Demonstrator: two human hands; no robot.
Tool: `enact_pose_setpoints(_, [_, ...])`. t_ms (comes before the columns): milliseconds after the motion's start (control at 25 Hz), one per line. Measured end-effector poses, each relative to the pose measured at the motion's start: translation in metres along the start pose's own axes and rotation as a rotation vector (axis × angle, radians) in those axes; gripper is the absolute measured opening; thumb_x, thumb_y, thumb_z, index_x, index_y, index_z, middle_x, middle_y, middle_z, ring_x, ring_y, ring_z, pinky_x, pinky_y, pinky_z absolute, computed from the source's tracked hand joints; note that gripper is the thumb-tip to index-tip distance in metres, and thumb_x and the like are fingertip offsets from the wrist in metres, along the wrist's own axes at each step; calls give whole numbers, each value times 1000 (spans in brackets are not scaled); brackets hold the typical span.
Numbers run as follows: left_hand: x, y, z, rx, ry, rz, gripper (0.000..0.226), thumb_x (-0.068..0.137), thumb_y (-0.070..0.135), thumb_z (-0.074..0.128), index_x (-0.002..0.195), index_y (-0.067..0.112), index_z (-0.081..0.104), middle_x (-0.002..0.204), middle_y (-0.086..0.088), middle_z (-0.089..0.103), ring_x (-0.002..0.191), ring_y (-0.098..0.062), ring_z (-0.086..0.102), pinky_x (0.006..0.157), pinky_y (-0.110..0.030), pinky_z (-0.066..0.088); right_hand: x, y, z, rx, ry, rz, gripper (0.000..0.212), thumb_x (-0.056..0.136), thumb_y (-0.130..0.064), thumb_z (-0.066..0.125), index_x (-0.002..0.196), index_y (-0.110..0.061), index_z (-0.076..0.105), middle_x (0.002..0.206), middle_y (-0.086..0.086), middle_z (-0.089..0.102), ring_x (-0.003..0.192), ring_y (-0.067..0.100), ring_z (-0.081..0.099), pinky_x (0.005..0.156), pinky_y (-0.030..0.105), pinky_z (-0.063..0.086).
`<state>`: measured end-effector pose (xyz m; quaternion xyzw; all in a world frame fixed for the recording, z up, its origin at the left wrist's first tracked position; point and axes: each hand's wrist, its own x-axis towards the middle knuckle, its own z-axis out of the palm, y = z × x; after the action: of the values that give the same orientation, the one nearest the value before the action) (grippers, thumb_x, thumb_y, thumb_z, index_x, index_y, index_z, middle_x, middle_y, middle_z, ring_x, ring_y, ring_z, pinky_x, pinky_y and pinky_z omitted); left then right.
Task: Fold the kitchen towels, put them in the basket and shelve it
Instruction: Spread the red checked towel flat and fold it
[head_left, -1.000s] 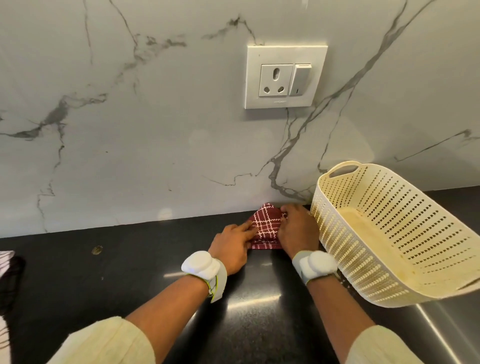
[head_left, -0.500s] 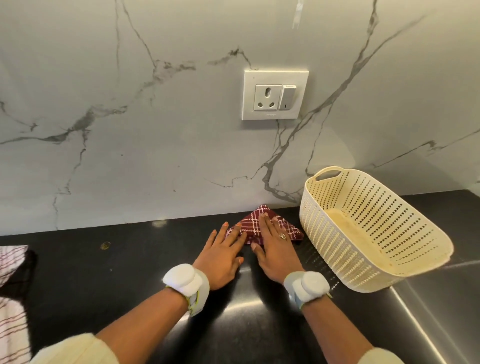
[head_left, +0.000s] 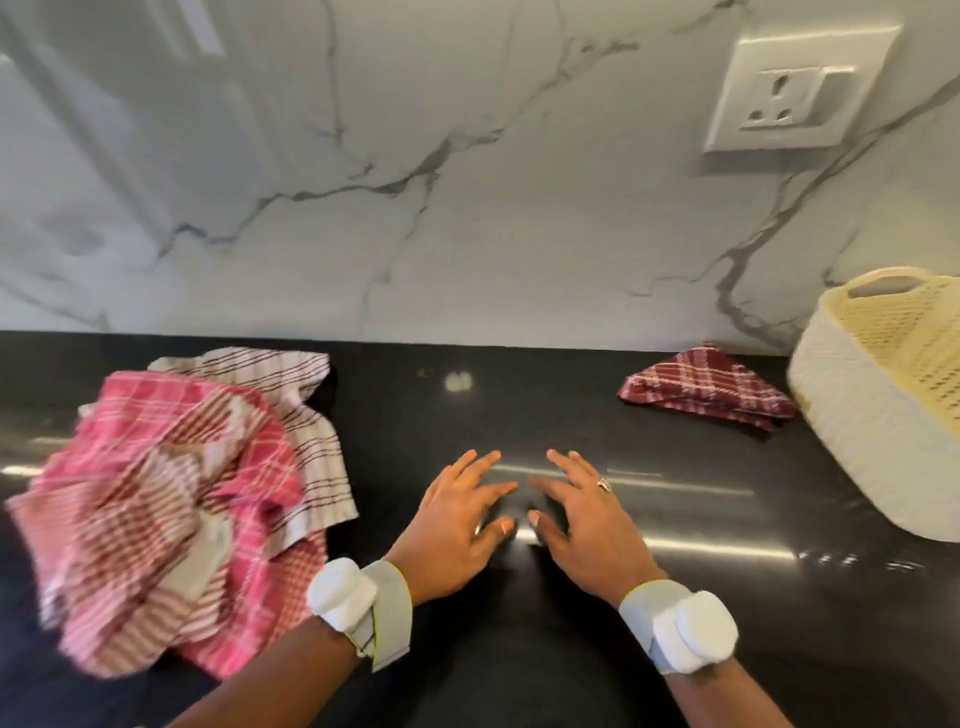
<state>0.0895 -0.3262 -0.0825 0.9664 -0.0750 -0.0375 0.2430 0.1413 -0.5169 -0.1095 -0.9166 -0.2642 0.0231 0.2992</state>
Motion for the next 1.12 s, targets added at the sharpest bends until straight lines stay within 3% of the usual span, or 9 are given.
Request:
enact_pose_setpoints(200, [-76, -67, -33, -66, 145, -139, 58, 83, 61, 39, 131, 33, 55, 155, 12, 27, 147, -13, 13, 119, -41, 20, 10, -93, 43, 74, -120, -136, 38, 93, -36, 56, 130, -28, 57, 149, -9, 37, 140, 11, 30, 113, 23, 25])
enact_pose_setpoints(360, [-133, -122, -63, -88, 219, -202, 33, 91, 36, 58, 125, 33, 59, 150, 12, 33, 143, -13, 20, 117, -34, 23, 11, -152, 78, 74, -116, -132, 33, 91, -37, 60, 123, -31, 61, 139, -16, 45, 130, 3, 40, 103, 11, 26])
enact_pose_setpoints(440, [-154, -145, -76, -55, 260, -229, 31, 89, 37, 56, 119, 35, 62, 146, 9, 39, 138, -17, 28, 113, -43, 29, 8, -174, 91, 108, -123, -108, 30, 90, -33, 62, 120, -30, 64, 132, -18, 50, 122, 0, 45, 99, 6, 26])
enact_pose_setpoints(560, [-191, -189, -92, 176, 312, -322, 35, 81, 41, 55, 112, 32, 67, 141, 0, 49, 134, -29, 38, 108, -53, 33, 13, -213, 123, 183, -150, -110, 25, 87, -27, 65, 112, -28, 67, 120, -17, 57, 114, 2, 52, 101, 15, 37])
enact_pose_setpoints(680, [-228, -213, -102, 429, 294, -427, 44, 79, 40, 66, 121, 28, 64, 143, -8, 49, 133, -36, 42, 107, -54, 33, 13, -260, 159, 161, -174, -142, 23, 86, -27, 69, 109, -25, 69, 120, -12, 58, 115, 4, 49, 95, -1, 21])
enact_pose_setpoints(760, [-238, -220, -112, 455, 255, -498, 51, 88, 41, 56, 137, 29, 48, 144, -2, 47, 133, -29, 42, 108, -45, 32, 15, -288, 176, 198, -190, -139, 23, 86, -28, 70, 108, -25, 69, 123, -11, 56, 116, 3, 46, 95, 1, 19])
enact_pose_setpoints(960, [-237, -212, -158, -111, 553, -400, 43, 91, 19, 58, 130, 31, 45, 102, 7, 68, 92, -17, 66, 74, -33, 52, 31, -320, 179, 608, -97, 59, 14, 89, -30, 66, 102, -25, 69, 109, -8, 67, 103, 6, 60, 93, 28, 46])
enact_pose_setpoints(1040, [-230, -198, -179, -353, 624, -179, 44, 87, 11, 67, 124, 28, 49, 90, 10, 68, 83, -7, 66, 73, -30, 56, 37, -326, 166, 866, -61, 135, 32, 86, -42, 63, 105, -17, 70, 102, 2, 71, 94, 16, 65, 86, 38, 50])
enact_pose_setpoints(1120, [-222, -169, -200, -487, 603, 26, 44, 85, 8, 70, 122, 25, 53, 87, 8, 69, 84, -4, 67, 76, -21, 54, 43, -332, 142, 1241, -145, 220, 52, 92, -50, 53, 120, -8, 64, 114, 17, 68, 104, 29, 64, 97, 47, 47])
